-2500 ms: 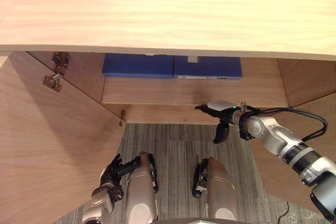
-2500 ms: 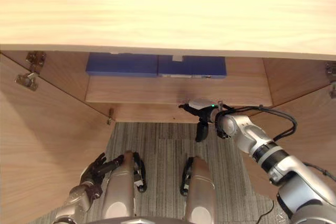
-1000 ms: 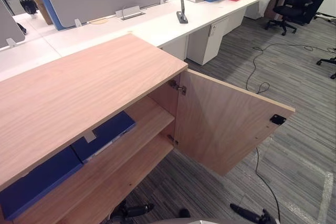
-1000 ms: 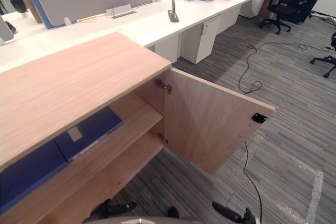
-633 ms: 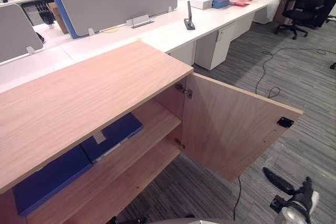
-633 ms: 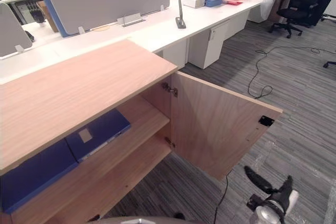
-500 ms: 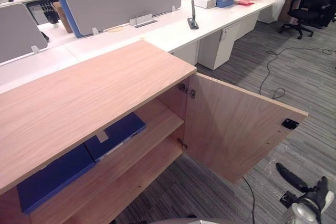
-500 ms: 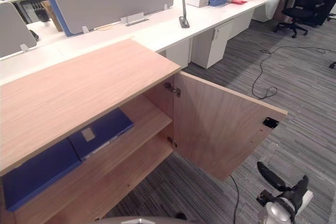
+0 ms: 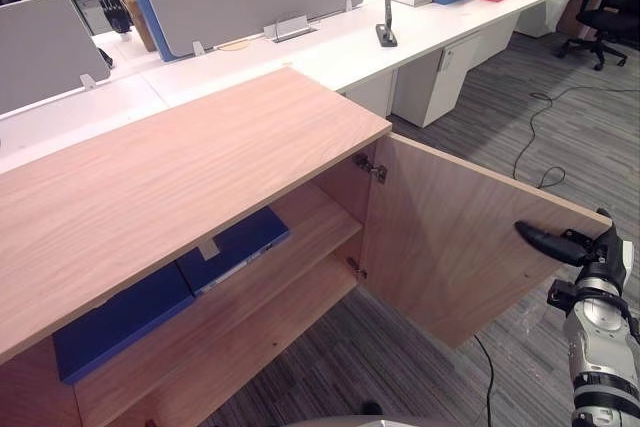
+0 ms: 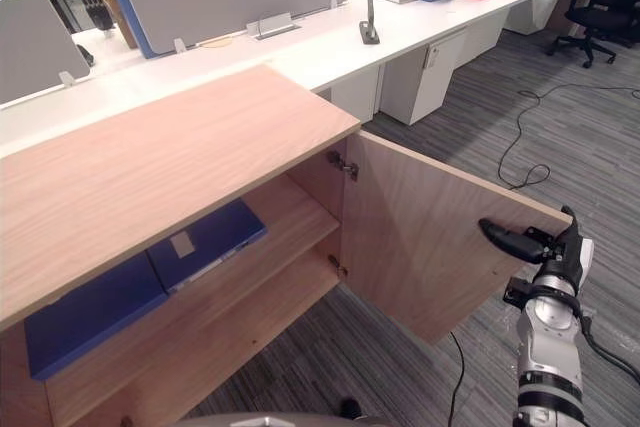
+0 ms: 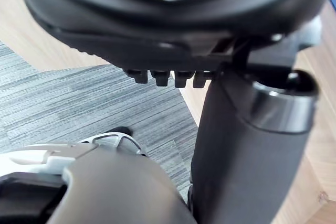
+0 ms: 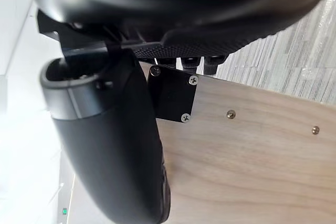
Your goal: Walk over to the cabinet, pick up the folder, carry it to the office cabinet, place the folder inside the office cabinet, then close the office cabinet door
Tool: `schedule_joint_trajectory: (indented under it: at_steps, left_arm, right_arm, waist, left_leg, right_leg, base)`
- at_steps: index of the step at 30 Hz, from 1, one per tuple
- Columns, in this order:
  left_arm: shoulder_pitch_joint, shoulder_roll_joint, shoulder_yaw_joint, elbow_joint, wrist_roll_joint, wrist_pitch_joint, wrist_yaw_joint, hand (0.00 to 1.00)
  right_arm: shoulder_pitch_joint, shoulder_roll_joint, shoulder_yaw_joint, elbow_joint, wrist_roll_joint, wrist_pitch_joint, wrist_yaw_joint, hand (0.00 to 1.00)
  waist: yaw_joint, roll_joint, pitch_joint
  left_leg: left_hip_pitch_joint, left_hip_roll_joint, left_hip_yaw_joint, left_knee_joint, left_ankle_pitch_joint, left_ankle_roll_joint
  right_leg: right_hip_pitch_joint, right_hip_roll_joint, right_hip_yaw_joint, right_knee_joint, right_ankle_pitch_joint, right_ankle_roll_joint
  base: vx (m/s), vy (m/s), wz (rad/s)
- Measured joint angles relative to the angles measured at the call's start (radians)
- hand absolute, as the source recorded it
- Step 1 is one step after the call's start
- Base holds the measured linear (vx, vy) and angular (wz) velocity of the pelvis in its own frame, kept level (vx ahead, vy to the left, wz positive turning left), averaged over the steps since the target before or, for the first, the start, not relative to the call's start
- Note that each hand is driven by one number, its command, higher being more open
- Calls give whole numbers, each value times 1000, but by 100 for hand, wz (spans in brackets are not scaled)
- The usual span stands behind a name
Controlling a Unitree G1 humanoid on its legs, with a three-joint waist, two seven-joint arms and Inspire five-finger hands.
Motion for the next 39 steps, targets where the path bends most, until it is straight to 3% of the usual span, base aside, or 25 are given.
schedule_joint_trajectory:
  at_steps: [13, 16, 17, 18, 20, 21, 23, 26, 30, 34, 39]
  left_arm:
    - [-16, 30, -59, 7, 0, -14, -55, 100]
    - [-24, 44, -89, 24, 1, -16, -73, 100]
    - [-33, 52, -92, 40, 3, -17, -77, 100]
    - [-52, 63, -98, 53, 11, -20, -83, 100]
    - [-76, 76, -97, 73, 18, -23, -88, 100]
    - [-93, 80, -97, 79, 18, -27, -91, 100]
    - [-111, 78, -96, 80, 18, -37, -98, 100]
    - [-143, 55, -96, 83, 20, -38, -103, 100]
    - [-139, 54, -84, 85, 26, -44, -110, 100]
    - [-126, 75, -70, 86, 50, -43, -109, 100]
    - [-119, 83, -42, 88, 51, -43, -106, 100]
  right_arm:
    - [1, -239, 291, 81, 328, -29, 186, 100]
    - [12, -370, 492, 80, 349, -32, 207, 100]
    - [22, -467, 647, 68, 347, -27, 229, 100]
    - [46, -576, 791, 30, 327, -5, 300, 100]
    - [81, -701, 987, -84, 248, 28, 441, 100]
    - [105, -725, 1072, -163, 183, 39, 552, 100]
    - [154, -699, 1125, -273, 137, 42, 642, 100]
    - [231, -632, 1194, -452, 110, 24, 799, 100]
    - [290, -610, 1150, -525, 83, 5, 845, 100]
    - [401, -658, 1038, -631, 73, 2, 861, 100]
    - [424, -675, 1014, -685, 72, -30, 868, 100]
  waist:
    - [-40, -12, 12]
    - [-55, -17, 11]
    - [-56, -18, 9]
    - [-57, -27, 6]
    - [-52, -43, -3]
    - [-47, -56, -3]
    - [-40, -67, -3]
    - [-23, -57, 1]
    - [-19, -48, 3]
    - [-10, -69, 14]
    - [-3, -86, 24]
  left_leg:
    - [-14, 3, 3, 4, 3, 5]
    - [-16, 10, 9, 8, 3, 5]
    - [-17, 16, 12, 11, 4, 5]
    - [-25, 24, 11, 19, 3, 5]
    - [-38, 37, 7, 26, 7, 7]
    - [-38, 44, 5, 24, 15, 5]
    - [-38, 55, 4, 23, 21, 5]
    - [-37, 60, 2, 23, 22, 7]
    - [-36, 57, 2, 25, 21, 7]
    - [-39, 56, 9, 26, 19, 4]
    - [-42, 55, 35, 28, 16, 2]
  right_leg:
    - [-25, 7, 11, -4, 6, 1]
    - [-35, 18, 29, -4, 11, -5]
    - [-36, 24, 35, -4, 12, -6]
    - [-42, 31, 38, -4, 16, -17]
    - [-52, 44, 39, -4, 20, -30]
    - [-52, 53, 39, -4, 25, -42]
    - [-53, 64, 40, -4, 25, -46]
    - [-54, 71, 47, -5, 25, -51]
    - [-57, 69, 53, -5, 27, -51]
    - [-65, 69, 59, -5, 28, -48]
    - [-78, 74, 83, -5, 35, -50]
  base:
    - [-12, -26, -5]
    - [-6, -47, -20]
    - [-19, -86, -22]
    - [-16, -76, -18]
    - [-17, -100, -5]
    - [-19, -137, -2]
    - [-27, -112, -3]
    - [-24, -55, -6]
    - [-9, -9, -3]
    - [-9, -4, -4]
    - [31, 6, -15]
